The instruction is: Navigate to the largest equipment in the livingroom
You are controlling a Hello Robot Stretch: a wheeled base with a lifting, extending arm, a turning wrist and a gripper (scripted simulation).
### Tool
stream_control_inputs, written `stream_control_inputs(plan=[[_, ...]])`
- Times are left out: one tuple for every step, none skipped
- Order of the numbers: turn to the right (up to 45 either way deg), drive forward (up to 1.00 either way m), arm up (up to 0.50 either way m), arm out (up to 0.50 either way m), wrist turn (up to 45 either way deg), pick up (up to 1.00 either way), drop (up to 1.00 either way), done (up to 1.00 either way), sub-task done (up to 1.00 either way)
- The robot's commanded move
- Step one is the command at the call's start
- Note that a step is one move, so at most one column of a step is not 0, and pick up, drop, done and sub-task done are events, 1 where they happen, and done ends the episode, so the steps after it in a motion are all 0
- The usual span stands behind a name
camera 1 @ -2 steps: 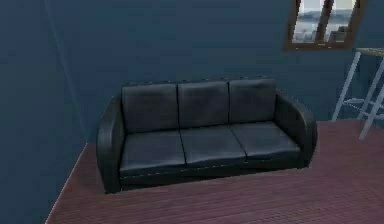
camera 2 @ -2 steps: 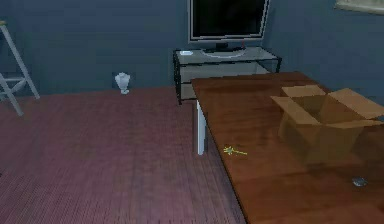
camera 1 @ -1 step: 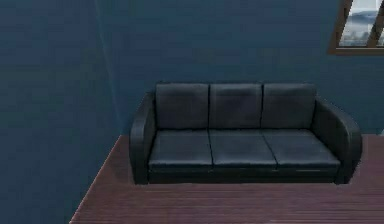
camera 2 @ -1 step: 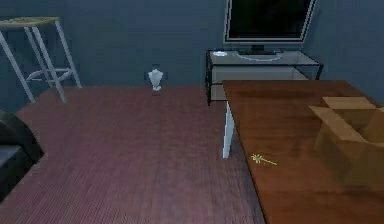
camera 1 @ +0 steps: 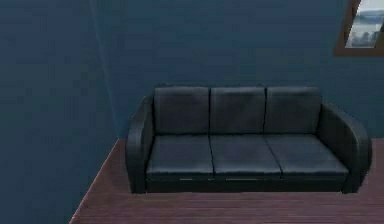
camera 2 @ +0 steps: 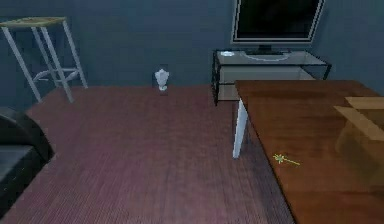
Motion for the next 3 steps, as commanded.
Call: stream_control_inputs(plan=[[45.0, 0.0, 0.0, 0.0, 0.0, 0.0, 0.0, 0.0, 0.0], [42.0, 0.0, 0.0, 0.0, 0.0, 0.0, 0.0, 0.0, 0.0], [0.0, 1.0, 0.0, 0.0, 0.0, 0.0, 0.0, 0.0, 0.0]])
